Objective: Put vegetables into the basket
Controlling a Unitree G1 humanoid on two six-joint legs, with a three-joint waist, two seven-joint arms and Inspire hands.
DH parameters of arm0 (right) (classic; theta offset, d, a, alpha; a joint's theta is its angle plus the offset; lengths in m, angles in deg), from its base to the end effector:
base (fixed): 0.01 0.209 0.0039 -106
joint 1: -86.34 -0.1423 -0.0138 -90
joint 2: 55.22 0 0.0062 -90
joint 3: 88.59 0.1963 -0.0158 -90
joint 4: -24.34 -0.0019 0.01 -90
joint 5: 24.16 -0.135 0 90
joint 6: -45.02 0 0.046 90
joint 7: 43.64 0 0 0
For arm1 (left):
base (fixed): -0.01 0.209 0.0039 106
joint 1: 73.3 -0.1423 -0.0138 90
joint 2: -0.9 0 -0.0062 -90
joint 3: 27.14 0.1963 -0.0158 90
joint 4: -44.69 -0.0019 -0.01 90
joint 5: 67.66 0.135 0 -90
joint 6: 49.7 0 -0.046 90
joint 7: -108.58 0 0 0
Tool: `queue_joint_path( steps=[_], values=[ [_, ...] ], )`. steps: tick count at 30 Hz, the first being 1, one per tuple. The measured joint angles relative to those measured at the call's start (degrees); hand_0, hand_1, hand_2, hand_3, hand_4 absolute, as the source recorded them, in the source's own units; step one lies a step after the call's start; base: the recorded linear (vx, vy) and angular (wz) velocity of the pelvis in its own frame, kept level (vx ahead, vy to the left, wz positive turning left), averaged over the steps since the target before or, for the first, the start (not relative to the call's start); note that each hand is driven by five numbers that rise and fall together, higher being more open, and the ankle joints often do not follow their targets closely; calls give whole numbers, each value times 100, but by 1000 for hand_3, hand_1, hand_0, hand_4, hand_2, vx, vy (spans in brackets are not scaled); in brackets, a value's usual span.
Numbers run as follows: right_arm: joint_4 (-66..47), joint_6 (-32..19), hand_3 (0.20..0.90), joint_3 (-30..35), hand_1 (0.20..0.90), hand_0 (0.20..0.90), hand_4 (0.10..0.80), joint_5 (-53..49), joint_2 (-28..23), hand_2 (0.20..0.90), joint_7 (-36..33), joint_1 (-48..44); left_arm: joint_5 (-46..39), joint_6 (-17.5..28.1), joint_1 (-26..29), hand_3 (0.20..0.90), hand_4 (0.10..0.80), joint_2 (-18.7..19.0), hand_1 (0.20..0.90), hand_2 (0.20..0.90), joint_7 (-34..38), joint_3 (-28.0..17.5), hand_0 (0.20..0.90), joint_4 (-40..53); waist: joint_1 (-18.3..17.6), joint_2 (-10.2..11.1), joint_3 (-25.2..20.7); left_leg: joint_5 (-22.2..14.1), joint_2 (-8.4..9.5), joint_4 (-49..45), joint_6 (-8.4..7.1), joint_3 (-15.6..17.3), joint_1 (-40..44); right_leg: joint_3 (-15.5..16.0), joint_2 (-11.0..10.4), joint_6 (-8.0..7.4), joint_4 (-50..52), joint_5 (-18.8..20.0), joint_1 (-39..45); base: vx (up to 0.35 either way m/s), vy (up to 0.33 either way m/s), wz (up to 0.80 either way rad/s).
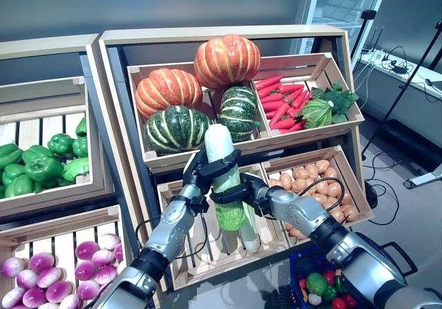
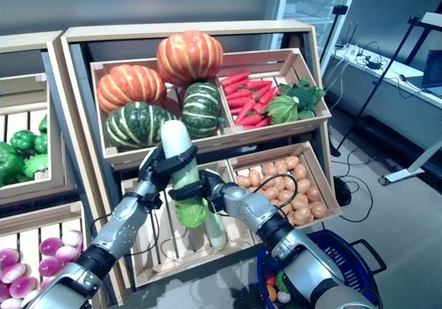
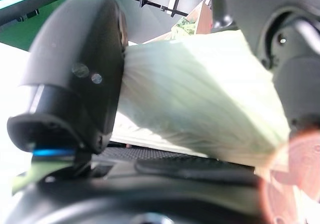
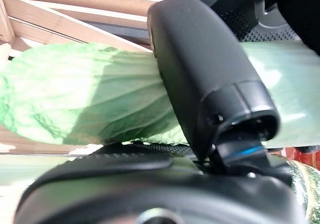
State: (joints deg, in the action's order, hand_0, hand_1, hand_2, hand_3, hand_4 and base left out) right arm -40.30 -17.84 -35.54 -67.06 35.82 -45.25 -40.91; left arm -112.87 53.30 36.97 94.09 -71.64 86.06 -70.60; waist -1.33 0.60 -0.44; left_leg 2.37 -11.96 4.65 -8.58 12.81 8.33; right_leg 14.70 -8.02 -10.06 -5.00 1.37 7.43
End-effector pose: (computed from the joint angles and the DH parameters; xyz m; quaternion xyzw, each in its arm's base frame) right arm 0.2878 -0.0800 0.0560 -0.0072 0.2697 0.2840 0.9201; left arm 0.2613 0.1582 0.0294 -0.1603 0.0195 -0.1103 0.9807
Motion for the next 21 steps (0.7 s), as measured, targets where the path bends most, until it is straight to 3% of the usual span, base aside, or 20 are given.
queue_joint_path(
  steps=[6,15,21],
  values=[
    [-123,-127,300,67,300,300,400,153,-141,300,98,116,134,0,0,900,800,-16,900,900,-192,-3,900,89,-13,-1,1,0,1,16,0,11,-3,-26,1,-1,0,0,-30,-1,1,-1],
    [-1023,-582,300,591,300,300,400,248,-700,300,499,1083,1518,1,-33,900,800,27,900,900,-694,-113,900,413,-85,-69,44,-1,5,39,1,150,5,-121,4,-9,0,6,-95,-8,-5,-4],
    [-1125,-937,300,837,300,300,400,274,-746,300,728,1684,2045,6,-84,900,800,29,900,900,-1036,-114,900,416,-213,-179,113,-2,4,40,1,177,13,-187,9,-18,-1,13,-106,-22,-1,-3]
  ],
)
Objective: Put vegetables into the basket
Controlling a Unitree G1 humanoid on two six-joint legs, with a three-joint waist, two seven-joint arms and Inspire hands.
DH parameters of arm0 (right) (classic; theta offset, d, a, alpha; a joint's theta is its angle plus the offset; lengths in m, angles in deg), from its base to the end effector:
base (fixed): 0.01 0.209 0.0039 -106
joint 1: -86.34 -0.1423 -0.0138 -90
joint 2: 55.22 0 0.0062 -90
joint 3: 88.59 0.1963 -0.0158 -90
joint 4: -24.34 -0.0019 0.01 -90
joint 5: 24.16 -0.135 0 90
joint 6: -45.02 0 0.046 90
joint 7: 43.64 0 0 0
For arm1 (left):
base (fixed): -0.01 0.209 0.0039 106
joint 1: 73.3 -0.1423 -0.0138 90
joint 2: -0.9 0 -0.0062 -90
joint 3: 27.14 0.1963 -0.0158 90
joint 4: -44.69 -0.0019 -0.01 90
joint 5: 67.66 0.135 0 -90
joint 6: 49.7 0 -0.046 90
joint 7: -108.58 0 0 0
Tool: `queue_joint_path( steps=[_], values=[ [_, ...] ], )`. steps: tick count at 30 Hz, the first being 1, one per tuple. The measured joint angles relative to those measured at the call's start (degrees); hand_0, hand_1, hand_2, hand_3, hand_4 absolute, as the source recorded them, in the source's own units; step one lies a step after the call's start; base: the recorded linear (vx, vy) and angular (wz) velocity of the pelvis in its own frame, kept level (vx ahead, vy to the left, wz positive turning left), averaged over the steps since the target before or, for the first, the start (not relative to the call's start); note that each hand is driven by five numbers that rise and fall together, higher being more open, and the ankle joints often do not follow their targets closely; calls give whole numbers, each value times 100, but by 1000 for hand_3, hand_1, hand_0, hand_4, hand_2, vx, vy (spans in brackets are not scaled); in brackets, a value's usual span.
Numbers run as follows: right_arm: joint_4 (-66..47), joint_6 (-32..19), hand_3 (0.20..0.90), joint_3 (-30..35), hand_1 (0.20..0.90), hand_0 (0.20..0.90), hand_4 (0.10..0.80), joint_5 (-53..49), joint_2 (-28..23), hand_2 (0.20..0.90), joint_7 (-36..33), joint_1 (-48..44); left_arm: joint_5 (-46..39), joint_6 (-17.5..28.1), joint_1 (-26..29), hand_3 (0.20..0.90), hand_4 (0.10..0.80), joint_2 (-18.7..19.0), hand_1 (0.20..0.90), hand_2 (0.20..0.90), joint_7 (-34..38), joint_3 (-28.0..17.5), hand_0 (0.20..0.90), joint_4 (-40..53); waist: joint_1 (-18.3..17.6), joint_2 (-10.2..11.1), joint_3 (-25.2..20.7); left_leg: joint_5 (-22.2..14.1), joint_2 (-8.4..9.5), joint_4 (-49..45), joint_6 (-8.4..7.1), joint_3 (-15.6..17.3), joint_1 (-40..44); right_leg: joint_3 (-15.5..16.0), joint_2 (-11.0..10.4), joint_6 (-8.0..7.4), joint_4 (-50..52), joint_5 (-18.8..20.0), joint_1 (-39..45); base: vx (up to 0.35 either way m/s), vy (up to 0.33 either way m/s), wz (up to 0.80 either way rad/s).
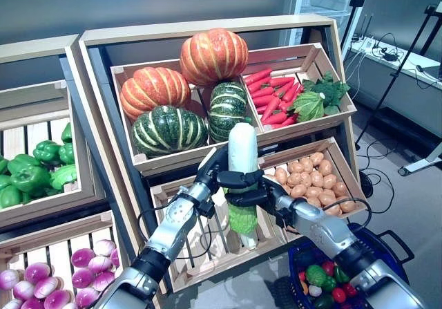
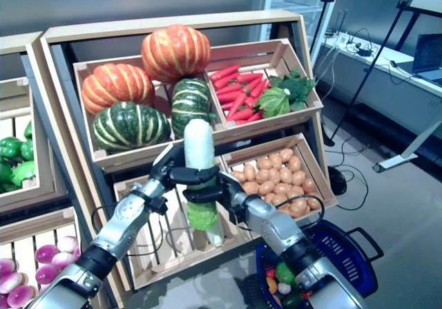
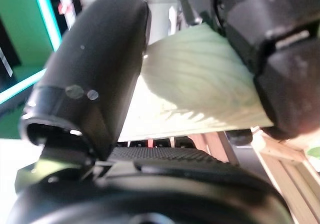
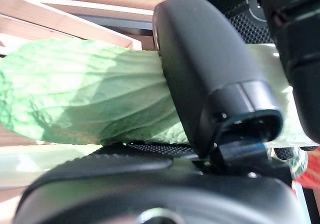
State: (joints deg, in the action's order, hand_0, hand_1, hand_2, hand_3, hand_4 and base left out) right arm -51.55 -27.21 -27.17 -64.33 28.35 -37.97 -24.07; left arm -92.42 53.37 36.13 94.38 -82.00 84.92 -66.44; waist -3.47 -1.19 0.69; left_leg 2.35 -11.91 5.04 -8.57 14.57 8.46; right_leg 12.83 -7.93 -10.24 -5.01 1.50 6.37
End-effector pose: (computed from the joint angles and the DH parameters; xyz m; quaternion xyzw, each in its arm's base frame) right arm 0.2506 -0.1381 0.0311 0.0572 0.2152 0.2685 0.9372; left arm 0.2590 0.1540 0.0397 0.0049 -0.0344 -0.2431 0.9694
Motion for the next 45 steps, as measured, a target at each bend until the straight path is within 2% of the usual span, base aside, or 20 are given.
queue_joint_path(
  steps=[9,15,22,24,27,30,33,37,41,45],
  values=[
    [-104,-329,300,358,300,300,400,410,0,300,220,692,870,273,-130,900,800,34,900,900,-169,14,900,-7,-234,-36,152,-13,6,2,10,252,49,-277,12,1,0,63,-129,-17,4,-13],
    [-181,-540,300,533,300,300,400,610,10,300,332,859,1102,488,-114,900,800,46,900,900,-169,14,900,19,-468,-21,307,-33,13,5,23,457,120,-476,20,7,-1,130,-193,-15,8,-17],
    [-315,-571,300,983,300,300,400,880,10,300,359,1174,466,206,-108,900,800,46,900,900,-574,13,900,10,-588,-29,341,-55,25,6,24,618,152,-619,26,0,0,172,-280,-2,10,-13],
    [-288,-643,300,1466,300,300,400,872,2,300,346,1291,50,-10,-116,900,800,77,900,900,-580,-256,900,-107,-625,-34,386,-56,27,6,25,623,165,-634,26,1,0,182,-280,-1,4,-4],
    [-260,-988,300,2319,300,300,400,876,-251,300,138,1427,-1081,-725,-177,900,800,199,900,900,-501,-1485,900,-822,-718,-73,437,-57,27,7,27,641,185,-660,29,2,-1,193,-281,11,0,-5],
    [-175,-1102,300,2777,300,300,400,887,-630,300,-103,1453,-1723,-1136,-407,900,800,467,900,900,-461,-2052,900,-1065,-728,-66,440,-58,28,8,27,658,210,-695,33,4,-1,196,-282,19,-5,-5],
    [-97,-1203,300,2834,300,300,400,904,-663,300,-300,1453,-2058,-1392,-614,900,800,493,900,900,-552,-2065,900,-1075,-665,-56,439,-60,29,8,29,672,234,-735,36,9,-1,210,-281,15,-8,-5],
    [-98,-1203,300,2634,300,300,400,1071,-562,300,-305,1457,-2045,-1671,-691,900,800,452,900,900,-791,-1930,900,-1052,-607,-37,437,-61,36,12,31,660,254,-757,35,16,-1,248,-279,15,-9,-4],
    [-95,-1203,300,2584,300,300,400,1071,-556,300,-350,1485,-1587,-1600,-762,900,800,477,900,900,-753,-1913,900,-899,-580,-27,432,-60,36,46,31,653,263,-763,37,21,-1,264,-276,0,0,0],
    [-60,-1203,300,2616,300,300,400,1048,-560,300,-437,1623,-495,-1153,-776,900,800,745,900,900,-443,-1901,900,-835,-578,18,406,-58,32,46,29,645,262,-768,45,25,-1,268,-278,0,0,0]
  ],
)
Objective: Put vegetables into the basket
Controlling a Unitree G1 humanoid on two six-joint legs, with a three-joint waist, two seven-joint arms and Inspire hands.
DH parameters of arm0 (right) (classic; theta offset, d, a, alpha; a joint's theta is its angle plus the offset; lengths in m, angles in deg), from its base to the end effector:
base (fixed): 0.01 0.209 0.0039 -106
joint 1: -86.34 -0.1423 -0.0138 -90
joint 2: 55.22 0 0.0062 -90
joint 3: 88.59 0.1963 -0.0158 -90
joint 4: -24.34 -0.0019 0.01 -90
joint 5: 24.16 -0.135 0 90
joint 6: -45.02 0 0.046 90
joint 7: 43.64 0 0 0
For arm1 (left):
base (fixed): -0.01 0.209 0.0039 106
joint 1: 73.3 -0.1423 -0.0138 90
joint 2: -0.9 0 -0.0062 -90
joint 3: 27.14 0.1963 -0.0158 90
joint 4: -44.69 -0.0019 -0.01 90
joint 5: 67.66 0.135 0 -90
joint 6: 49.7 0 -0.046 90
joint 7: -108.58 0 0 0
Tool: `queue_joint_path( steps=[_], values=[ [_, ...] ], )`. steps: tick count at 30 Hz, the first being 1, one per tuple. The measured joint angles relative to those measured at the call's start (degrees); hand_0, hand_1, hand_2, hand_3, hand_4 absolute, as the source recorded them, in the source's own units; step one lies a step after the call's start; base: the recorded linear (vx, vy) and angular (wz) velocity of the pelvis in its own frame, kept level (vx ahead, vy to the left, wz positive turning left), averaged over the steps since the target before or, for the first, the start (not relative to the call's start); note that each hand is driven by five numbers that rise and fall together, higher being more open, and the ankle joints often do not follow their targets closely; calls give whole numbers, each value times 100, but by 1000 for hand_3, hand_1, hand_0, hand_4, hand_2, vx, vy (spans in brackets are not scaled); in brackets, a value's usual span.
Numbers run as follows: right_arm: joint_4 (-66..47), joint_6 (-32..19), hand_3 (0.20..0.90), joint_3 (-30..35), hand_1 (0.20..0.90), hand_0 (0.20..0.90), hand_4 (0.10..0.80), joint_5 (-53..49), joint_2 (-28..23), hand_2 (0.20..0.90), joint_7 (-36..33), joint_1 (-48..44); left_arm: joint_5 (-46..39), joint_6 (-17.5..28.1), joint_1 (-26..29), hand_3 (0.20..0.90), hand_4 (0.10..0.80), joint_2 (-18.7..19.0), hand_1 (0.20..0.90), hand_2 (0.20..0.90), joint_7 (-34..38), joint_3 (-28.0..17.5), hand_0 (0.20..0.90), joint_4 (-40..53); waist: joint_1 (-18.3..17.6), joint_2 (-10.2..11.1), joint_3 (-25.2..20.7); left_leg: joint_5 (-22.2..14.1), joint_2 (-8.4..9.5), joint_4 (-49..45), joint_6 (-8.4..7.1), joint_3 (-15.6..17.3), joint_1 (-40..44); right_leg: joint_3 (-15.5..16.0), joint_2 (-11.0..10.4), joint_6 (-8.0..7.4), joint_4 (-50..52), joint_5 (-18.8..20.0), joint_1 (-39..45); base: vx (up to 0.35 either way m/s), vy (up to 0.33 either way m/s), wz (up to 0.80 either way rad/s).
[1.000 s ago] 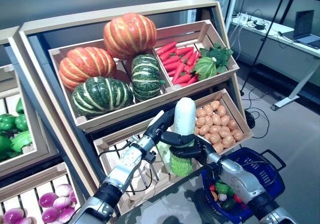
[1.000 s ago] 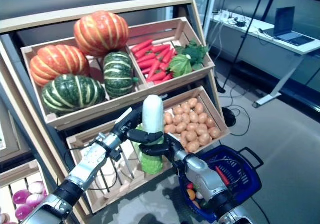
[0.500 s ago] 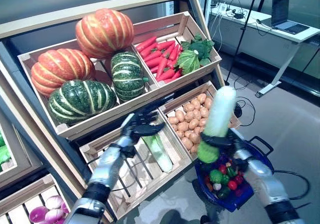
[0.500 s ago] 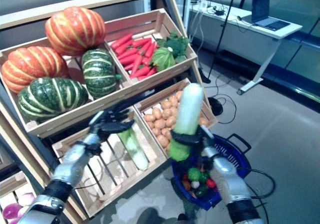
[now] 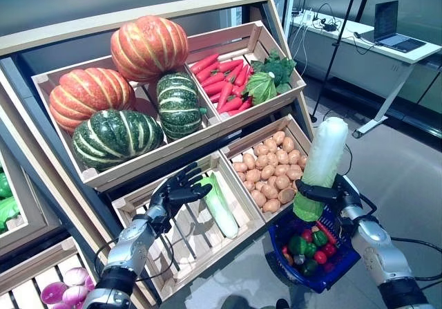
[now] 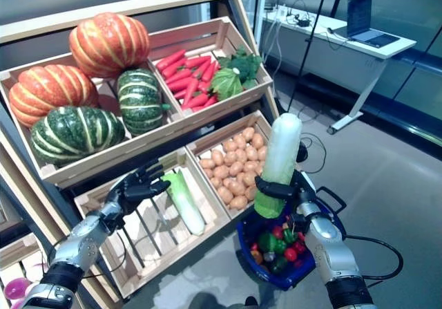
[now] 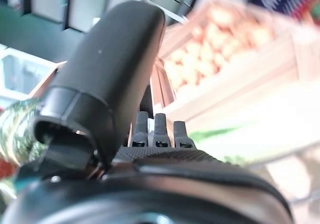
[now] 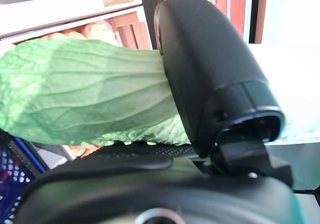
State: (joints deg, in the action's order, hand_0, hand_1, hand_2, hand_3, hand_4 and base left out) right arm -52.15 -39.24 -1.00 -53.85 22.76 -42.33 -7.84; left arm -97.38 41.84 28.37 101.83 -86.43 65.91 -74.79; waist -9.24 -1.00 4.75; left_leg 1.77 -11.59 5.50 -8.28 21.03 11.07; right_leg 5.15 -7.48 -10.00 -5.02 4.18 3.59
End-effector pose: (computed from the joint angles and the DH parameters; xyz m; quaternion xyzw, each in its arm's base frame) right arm 0.2106 -0.2532 0.0252 0.0150 0.1280 -0.0160 0.9915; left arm 0.2303 0.2619 0.0123 -0.0352 0.1241 -0.0608 0.9898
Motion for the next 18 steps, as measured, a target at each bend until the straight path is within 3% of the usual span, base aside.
queue_joint_path(
  steps=[4,8,14,18],
  values=[
    [748,-1,300,240,300,300,400,-45,-10,300,-36,63,1939,903,5,900,800,863,900,900,864,63,900,32,16,147,-87,-1,-1,1,-2,5,-7,2,1,0,0,-1,-7,0,0,0],
    [1565,0,300,721,300,300,400,-299,-81,300,-169,266,3743,1491,8,900,800,1891,900,900,1683,273,900,37,93,214,-130,-1,1,2,-2,30,-15,5,-3,0,0,-1,-13,17,-7,0],
    [2238,60,300,894,300,300,400,-880,-106,300,-242,462,5464,1903,29,900,800,2208,900,900,2743,902,900,22,97,215,-128,23,-4,-61,-5,120,-180,-24,4,15,210,-5,-330,-53,-46,-8],
    [2633,64,300,886,300,300,400,-1370,-108,300,-240,332,6093,2164,740,900,800,2766,900,900,3423,1698,900,-58,101,349,181,-64,-39,-492,33,139,-513,123,-50,90,676,-52,-745,-171,-93,-10]
  ],
)
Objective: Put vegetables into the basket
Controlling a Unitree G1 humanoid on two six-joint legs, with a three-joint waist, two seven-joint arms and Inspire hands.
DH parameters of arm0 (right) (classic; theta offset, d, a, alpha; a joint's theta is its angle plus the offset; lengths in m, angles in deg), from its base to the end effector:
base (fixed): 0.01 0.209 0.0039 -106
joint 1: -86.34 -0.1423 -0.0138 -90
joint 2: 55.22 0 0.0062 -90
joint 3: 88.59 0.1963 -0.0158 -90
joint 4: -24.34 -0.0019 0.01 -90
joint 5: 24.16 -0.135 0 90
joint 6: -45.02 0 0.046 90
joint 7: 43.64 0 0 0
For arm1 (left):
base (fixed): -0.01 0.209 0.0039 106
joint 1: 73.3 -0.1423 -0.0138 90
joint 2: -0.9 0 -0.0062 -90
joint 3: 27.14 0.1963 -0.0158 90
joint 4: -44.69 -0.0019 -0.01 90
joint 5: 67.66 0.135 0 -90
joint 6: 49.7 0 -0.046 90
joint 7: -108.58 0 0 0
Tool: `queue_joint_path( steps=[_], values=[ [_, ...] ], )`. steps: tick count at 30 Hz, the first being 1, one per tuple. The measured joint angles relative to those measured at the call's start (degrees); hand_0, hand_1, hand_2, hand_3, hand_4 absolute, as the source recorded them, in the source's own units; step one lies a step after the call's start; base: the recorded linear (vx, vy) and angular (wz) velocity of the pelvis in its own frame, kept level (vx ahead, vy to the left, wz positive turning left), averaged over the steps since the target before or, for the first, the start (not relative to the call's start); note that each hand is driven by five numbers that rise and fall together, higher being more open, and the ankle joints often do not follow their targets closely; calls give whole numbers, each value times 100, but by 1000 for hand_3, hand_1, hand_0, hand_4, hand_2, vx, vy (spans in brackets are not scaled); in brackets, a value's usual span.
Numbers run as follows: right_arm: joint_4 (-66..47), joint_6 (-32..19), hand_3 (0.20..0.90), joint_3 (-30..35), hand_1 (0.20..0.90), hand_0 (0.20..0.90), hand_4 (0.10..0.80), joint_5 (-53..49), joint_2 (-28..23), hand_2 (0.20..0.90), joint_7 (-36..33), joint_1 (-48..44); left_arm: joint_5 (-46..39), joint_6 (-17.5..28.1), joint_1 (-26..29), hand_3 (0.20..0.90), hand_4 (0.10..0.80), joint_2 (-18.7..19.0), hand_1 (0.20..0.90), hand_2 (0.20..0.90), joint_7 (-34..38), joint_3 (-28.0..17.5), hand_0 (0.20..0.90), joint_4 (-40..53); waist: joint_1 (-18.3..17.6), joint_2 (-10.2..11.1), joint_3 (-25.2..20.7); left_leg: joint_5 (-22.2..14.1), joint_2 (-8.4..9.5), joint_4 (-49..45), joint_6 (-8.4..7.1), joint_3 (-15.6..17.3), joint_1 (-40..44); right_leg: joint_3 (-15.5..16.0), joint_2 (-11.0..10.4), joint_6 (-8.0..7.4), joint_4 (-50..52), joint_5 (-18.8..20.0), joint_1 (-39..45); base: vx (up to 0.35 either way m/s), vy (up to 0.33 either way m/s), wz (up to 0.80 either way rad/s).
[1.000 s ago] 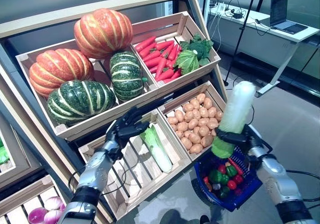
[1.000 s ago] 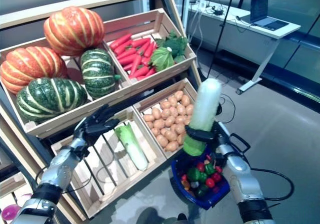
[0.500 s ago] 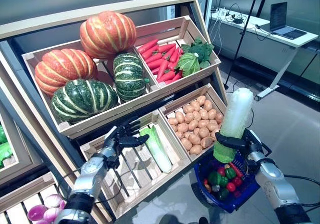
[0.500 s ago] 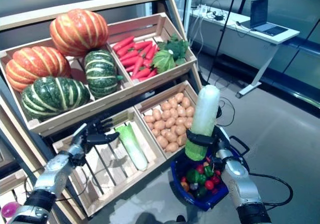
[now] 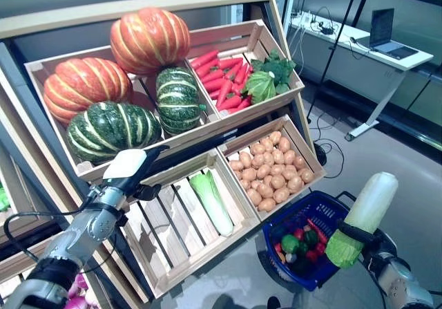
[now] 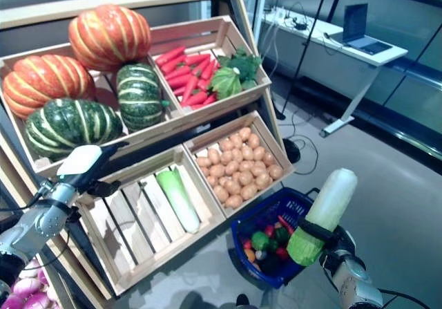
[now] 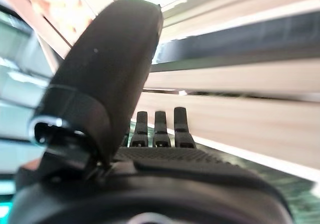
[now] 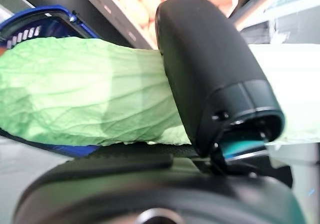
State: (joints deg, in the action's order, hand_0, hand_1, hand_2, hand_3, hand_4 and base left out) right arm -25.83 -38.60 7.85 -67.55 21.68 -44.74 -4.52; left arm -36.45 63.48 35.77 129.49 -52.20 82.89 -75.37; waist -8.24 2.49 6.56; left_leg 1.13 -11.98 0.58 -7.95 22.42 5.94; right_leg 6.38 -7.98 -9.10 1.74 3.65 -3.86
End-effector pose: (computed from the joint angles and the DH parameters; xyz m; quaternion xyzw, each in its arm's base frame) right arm 0.1538 -0.3151 -0.0346 0.1474 0.2895 -0.2415 0.9144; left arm 0.2425 0.3160 0.0880 0.6714 -0.1136 -0.0524 0.7304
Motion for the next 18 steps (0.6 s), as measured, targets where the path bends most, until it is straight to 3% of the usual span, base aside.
queue_joint_path(
  steps=[3,5,9,18],
  values=[
    [232,-1,300,-8,300,300,400,-49,-16,300,-1,-241,69,162,598,900,800,243,900,900,189,239,900,-5,1,41,356,-249,-99,-649,3,-48,-396,67,-52,76,366,-59,-301,-106,-45,-4],
    [426,-3,300,-12,300,300,400,-284,-88,300,0,-459,3,196,1241,900,800,280,900,900,192,521,900,-32,12,-64,598,-553,-263,-1454,20,-180,-935,159,-68,144,774,-156,-662,-178,-36,0],
    [731,-3,300,-29,300,300,400,-445,-158,300,-1,-908,-282,433,1974,900,800,237,900,900,9,885,900,78,-8,-221,957,-818,-418,-2211,68,-347,-1507,202,-93,174,1274,-282,-1076,-117,-30,3],
    [1252,-4,300,-275,300,300,400,-710,-215,300,4,-1722,723,795,3137,900,800,444,900,900,351,2381,900,740,18,-243,1223,-1123,-521,-3105,188,-580,-2156,377,-292,226,2087,-558,-1614,-66,-20,6]
  ],
)
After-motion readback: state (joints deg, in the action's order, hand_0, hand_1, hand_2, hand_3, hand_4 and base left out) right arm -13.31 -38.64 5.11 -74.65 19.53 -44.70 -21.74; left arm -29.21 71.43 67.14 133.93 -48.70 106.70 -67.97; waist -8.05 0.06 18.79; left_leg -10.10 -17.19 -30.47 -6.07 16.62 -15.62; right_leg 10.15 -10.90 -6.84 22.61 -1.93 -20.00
